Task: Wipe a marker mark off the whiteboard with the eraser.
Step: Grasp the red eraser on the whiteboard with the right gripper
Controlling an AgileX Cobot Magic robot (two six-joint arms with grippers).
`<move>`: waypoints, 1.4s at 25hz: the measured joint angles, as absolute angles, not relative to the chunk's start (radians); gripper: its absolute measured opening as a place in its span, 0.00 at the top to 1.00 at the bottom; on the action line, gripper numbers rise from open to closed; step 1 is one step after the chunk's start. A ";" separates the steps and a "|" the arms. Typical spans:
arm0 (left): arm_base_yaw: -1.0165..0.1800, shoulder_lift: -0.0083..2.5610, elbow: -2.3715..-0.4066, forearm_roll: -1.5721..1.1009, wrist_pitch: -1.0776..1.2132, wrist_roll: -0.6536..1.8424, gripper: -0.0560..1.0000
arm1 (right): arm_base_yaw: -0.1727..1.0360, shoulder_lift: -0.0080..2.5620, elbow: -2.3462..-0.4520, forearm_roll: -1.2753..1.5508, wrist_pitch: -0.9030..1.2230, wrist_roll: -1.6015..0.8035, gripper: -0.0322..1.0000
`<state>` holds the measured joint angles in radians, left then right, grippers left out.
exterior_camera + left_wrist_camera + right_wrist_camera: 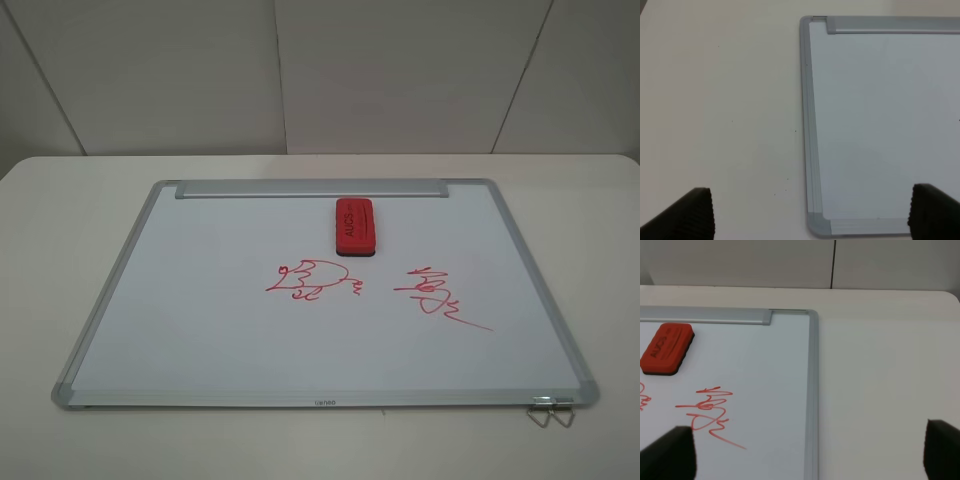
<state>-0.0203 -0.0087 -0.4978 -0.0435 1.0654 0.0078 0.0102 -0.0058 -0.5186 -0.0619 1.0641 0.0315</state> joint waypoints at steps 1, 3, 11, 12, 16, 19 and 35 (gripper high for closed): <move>-0.020 -0.009 -0.498 -0.044 1.065 0.008 0.21 | 0.010 -0.006 -0.519 -0.062 1.064 0.031 0.17; -0.020 -0.009 -0.498 -0.044 1.065 0.008 0.21 | 0.010 -0.006 -0.519 -0.062 1.064 0.031 0.17; -0.020 -0.009 -0.498 -0.044 1.065 0.008 0.21 | 0.010 -0.006 -0.519 -0.062 1.064 0.031 0.17; -0.020 -0.009 -0.498 -0.044 1.065 0.008 0.21 | 0.010 -0.006 -0.519 -0.062 1.064 0.031 0.17; -0.020 -0.009 -0.498 -0.044 1.065 0.008 0.21 | 0.010 -0.001 -0.519 -0.062 1.064 0.031 0.17; -0.020 -0.009 -0.498 -0.044 1.065 0.008 0.21 | 0.010 0.070 -0.519 -0.062 1.064 0.031 0.17; -0.020 -0.009 -0.498 -0.044 1.065 0.008 0.21 | 0.050 1.041 -0.696 0.107 0.870 0.032 0.17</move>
<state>-0.0203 -0.0087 -0.4978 -0.0435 1.0654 0.0078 0.0498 1.0406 -0.6958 0.1069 0.8703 0.0324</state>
